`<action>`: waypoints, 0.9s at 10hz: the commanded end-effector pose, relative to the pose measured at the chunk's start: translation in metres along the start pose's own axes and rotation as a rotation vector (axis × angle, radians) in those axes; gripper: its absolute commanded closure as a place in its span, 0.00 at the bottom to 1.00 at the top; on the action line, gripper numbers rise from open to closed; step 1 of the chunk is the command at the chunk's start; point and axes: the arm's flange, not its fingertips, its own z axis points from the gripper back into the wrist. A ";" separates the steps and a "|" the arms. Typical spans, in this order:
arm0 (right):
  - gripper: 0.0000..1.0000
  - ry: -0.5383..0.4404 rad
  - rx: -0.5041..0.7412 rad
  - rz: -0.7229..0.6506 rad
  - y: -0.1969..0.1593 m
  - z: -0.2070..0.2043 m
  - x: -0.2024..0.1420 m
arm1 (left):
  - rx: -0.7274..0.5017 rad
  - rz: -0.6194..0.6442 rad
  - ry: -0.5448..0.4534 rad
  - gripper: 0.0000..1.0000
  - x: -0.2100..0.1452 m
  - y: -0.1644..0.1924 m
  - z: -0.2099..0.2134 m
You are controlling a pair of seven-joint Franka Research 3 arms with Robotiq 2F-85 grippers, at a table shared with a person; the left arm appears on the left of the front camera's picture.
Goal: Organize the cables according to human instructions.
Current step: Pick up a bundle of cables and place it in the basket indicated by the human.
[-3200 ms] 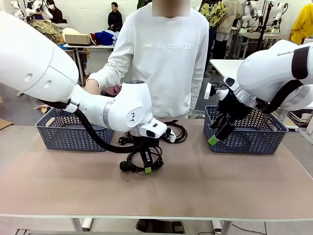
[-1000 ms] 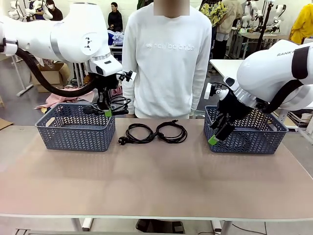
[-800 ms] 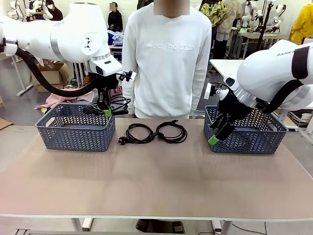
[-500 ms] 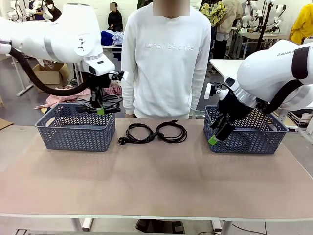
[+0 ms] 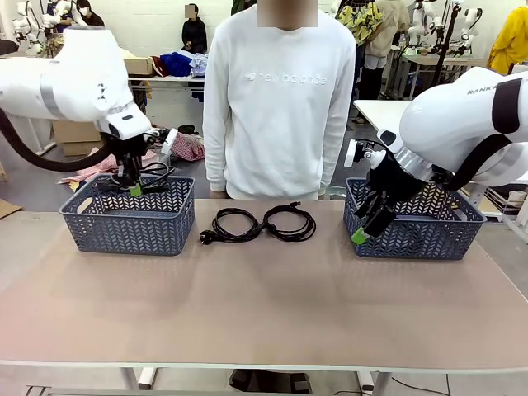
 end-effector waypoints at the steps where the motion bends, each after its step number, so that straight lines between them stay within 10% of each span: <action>1: 0.00 -0.003 -0.003 -0.004 0.000 0.001 -0.001 | 0.045 -0.032 -0.016 0.85 -0.010 0.008 -0.008; 7: 0.00 -0.003 -0.003 -0.004 0.000 0.001 -0.001 | 0.010 -0.041 -0.011 0.85 -0.010 0.028 -0.032; 9: 0.00 -0.003 -0.003 -0.004 0.000 0.001 -0.001 | -0.005 -0.044 -0.001 0.66 -0.011 0.031 -0.035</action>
